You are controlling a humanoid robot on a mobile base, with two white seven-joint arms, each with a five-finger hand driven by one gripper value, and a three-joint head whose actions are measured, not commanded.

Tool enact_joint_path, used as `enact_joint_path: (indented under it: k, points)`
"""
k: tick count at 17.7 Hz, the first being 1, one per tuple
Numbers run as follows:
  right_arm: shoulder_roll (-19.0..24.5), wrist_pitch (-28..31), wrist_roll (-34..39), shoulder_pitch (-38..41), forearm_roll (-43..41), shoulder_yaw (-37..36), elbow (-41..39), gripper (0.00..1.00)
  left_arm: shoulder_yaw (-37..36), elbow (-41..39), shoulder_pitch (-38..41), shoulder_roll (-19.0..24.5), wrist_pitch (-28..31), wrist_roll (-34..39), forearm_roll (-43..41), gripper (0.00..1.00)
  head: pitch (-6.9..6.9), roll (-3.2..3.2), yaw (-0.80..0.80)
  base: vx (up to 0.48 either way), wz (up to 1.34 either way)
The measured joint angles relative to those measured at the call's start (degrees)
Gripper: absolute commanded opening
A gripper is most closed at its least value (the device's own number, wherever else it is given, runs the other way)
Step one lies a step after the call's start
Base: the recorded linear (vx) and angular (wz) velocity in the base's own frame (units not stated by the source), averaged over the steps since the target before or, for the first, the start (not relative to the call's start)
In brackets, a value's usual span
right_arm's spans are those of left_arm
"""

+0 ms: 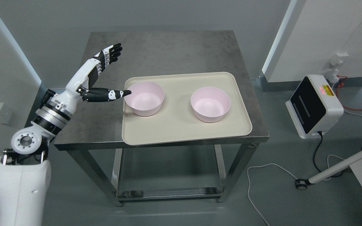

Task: Stack pink IKEA bowls on left shelf middle
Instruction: 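Raise the left hand and reach toward the pink bowl nearer the arm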

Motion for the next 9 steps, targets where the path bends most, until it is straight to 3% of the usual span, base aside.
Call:
enact_joint_path:
  k: [5, 9]
  points:
    - [0.0, 0.0, 0.0, 0.0, 0.0, 0.0, 0.0, 1.00, -5.0, 5.4, -8.1, 0.1, 4.9, -2.8, -10.4, 0.98, 0.00, 0.00, 0.00, 0.000, 0.00]
    - [0.0, 0.0, 0.0, 0.0, 0.0, 0.0, 0.0, 1.00, -7.0, 8.9, -10.7, -2.6, 11.6, -1.7, -14.4, 0.90, 0.00, 0.00, 0.00, 0.000, 0.00]
